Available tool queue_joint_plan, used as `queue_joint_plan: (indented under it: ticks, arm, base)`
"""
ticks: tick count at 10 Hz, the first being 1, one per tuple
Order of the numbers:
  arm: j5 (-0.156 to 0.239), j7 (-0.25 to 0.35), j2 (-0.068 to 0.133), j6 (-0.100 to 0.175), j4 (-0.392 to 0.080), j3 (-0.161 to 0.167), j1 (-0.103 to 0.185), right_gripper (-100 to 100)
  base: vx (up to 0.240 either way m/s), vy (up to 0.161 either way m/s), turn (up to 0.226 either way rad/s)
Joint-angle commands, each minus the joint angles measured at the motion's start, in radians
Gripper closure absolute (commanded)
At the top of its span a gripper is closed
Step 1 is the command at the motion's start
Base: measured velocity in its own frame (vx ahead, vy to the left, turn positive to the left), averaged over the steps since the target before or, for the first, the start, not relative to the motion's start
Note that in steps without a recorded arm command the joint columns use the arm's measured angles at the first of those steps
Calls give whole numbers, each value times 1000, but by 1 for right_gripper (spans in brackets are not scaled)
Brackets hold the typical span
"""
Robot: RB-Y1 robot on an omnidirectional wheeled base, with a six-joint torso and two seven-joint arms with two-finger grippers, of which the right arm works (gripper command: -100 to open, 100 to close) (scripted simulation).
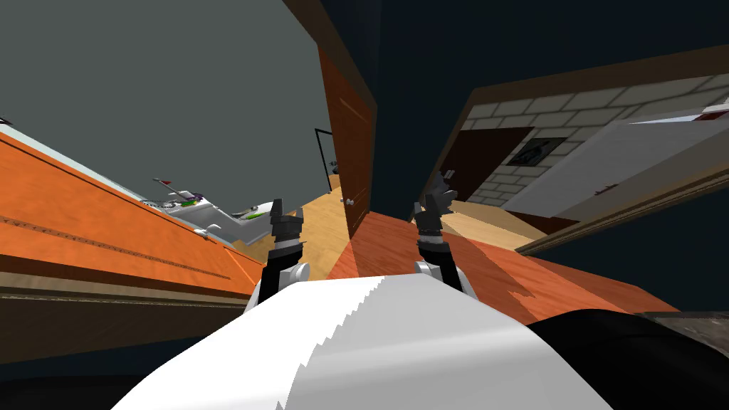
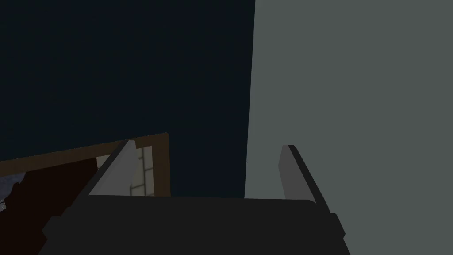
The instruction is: Push the door open
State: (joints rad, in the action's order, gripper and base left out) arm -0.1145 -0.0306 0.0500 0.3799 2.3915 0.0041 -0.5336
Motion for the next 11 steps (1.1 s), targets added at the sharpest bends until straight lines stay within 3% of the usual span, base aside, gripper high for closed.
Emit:
queue_joint_plan:
  ticks: [1,11]
  arm:
    - [-12,-31,7,11,-33,5,5,-100]
    - [-75,-190,30,71,-204,29,32,-100]
  base:
    - [63,-11,111]
    - [101,-29,88]
